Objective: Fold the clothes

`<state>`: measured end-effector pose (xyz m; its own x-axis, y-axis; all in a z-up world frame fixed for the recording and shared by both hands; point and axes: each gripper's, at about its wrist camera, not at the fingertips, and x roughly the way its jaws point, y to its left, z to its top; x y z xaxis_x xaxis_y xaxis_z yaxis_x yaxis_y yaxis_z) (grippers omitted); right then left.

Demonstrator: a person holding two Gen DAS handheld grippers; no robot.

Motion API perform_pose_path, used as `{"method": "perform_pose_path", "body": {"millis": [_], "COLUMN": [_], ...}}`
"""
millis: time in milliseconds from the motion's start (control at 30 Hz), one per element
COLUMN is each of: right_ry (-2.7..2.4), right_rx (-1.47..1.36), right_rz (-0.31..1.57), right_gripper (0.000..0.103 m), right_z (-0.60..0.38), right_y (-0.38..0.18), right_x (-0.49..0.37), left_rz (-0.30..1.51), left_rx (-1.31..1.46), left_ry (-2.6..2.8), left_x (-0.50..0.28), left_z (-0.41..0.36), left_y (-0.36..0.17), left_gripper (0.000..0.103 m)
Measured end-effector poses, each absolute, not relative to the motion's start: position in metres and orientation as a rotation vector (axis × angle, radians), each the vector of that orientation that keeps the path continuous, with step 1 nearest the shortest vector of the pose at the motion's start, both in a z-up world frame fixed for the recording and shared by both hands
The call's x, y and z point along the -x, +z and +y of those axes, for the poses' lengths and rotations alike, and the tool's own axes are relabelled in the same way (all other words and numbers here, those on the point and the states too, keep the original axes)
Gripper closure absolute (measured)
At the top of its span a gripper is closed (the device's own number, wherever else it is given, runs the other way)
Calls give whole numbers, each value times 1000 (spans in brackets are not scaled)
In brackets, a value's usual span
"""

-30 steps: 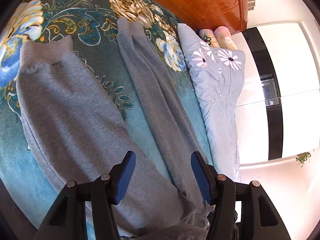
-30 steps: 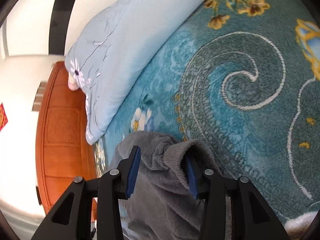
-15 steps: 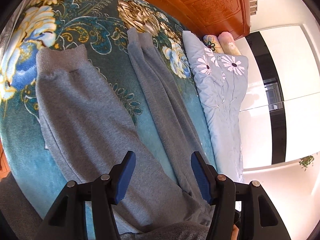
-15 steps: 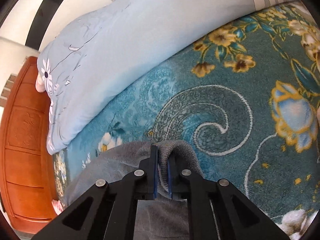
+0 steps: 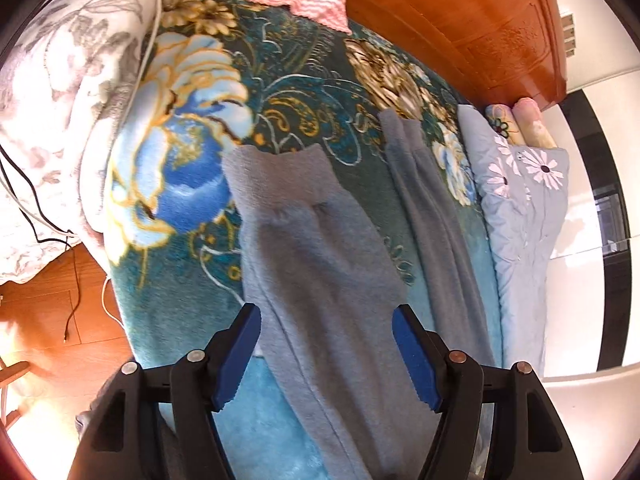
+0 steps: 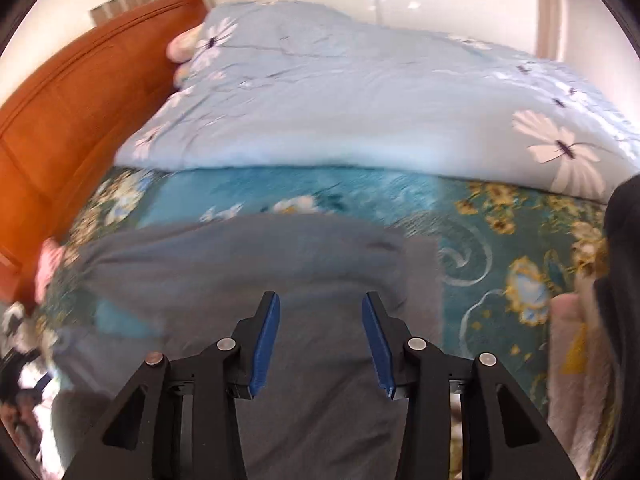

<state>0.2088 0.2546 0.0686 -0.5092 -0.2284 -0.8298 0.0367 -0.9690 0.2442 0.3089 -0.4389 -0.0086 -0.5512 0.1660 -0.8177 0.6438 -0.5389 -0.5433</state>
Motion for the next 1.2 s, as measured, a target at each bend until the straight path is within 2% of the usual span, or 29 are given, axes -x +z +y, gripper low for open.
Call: {"method": "perform_pose_path", "body": {"millis": [100, 233, 367, 433, 533, 600, 767, 833, 867, 967, 1133, 1200], "right_ry": [-2468, -2418, -2364, -2350, -2327, -2310, -2293, -2302, -2302, -2328, -2475, -2517], "right_rx": [-1565, -1737, -1829, -1814, -1789, -1771, -1763, -1782, -1764, -1610, -1280, -1173], "right_rz": [-308, -548, -668, -739, -843, -913, -1002, -1005, -1006, -988, -944, -949], "right_gripper": [59, 59, 59, 59, 59, 59, 59, 70, 88, 92, 92, 92], "right_z": [252, 280, 286, 286, 286, 286, 278, 275, 274, 276, 288, 294], "right_y": [53, 21, -7, -14, -26, -34, -46, -47, -44, -12, 75, 103], "right_x": [-251, -303, -336, -338, -341, -343, -333, -331, -328, -317, -306, -308], "left_rz": [1265, 1214, 1138, 1137, 1138, 1167, 1230, 1239, 1248, 1247, 1249, 1222], "left_rx": [-1296, -1350, -1405, -1396, -1398, -1391, -1348, -1323, -1303, -1244, -1125, -1115], "left_ry": [-2105, -2099, -2071, -2074, -2085, -2093, -2104, -2121, -2135, -2200, -2341, -2352], "left_x": [-305, -297, -290, -290, -291, -292, -293, -291, -290, -282, -274, -278], "left_z": [-454, -460, -461, -462, -464, -466, -467, -466, -467, -467, -464, -466], "left_y": [-23, -37, -49, -50, -50, -49, -41, -32, -26, 1, 60, 68], "left_gripper": [33, 34, 54, 56, 71, 86, 96, 98, 99, 99, 99, 99]}}
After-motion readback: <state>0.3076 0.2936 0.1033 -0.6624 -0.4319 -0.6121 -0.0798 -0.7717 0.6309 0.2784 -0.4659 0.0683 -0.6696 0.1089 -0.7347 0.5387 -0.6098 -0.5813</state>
